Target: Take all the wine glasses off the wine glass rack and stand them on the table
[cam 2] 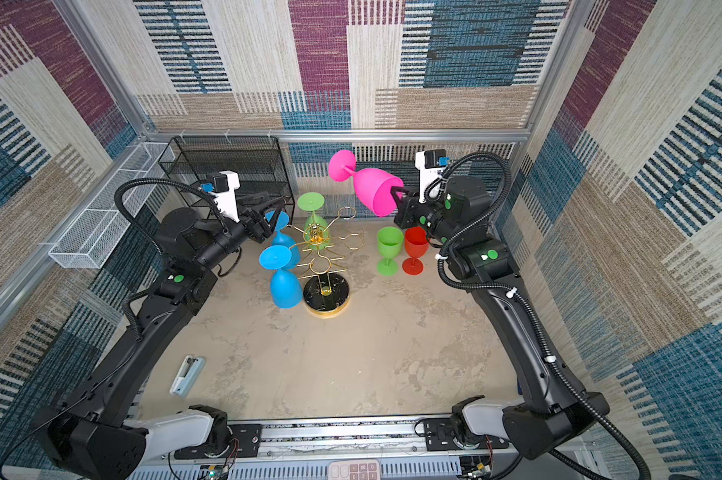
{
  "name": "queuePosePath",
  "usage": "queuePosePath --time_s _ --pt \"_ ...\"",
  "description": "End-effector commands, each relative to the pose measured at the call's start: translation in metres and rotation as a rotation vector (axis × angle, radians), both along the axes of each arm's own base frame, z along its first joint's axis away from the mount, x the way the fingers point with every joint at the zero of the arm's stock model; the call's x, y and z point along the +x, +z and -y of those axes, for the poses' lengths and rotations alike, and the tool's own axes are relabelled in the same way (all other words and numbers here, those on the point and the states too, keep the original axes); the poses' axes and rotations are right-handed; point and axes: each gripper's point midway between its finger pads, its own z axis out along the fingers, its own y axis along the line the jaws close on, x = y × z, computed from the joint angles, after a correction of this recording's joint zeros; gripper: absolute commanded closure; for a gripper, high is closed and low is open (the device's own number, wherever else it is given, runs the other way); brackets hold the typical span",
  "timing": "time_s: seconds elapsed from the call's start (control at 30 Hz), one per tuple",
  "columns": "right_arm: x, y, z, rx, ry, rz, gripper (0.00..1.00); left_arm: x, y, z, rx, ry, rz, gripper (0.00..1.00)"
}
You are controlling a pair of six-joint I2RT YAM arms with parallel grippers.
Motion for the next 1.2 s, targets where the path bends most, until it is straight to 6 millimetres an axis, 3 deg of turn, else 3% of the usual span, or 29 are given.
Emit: queuePosePath --time_s 0.0,0.2,0.37,0.7,0.9,1.17 --pt "0.003 -0.023 0.052 -0.14 -0.225 -0.084 1.0 0.005 -0.013 -0.03 0.038 0.118 -0.031 0.35" --pt "-0.006 -0.033 0.128 -0.283 -0.496 -0.168 1.0 0.012 -0.034 -0.097 -0.054 0.286 -0.079 0.34" --pt "-0.008 -0.059 0.164 -0.389 -0.619 -0.301 1.0 0.013 -0.052 -0.119 -0.089 0.313 -0.076 0.34" --pt "0.006 -0.148 0.195 -0.444 -0.613 -0.58 1.0 0.014 -0.079 -0.128 -0.078 0.29 -0.065 0.34" --pt "0.024 -0.199 0.2 -0.461 -0.578 -0.709 1.0 0.013 -0.092 -0.135 -0.076 0.31 -0.098 0.34" --pt "0.048 -0.248 0.199 -0.484 -0.524 -0.825 1.0 0.01 -0.098 -0.14 -0.051 0.332 -0.112 0.33"
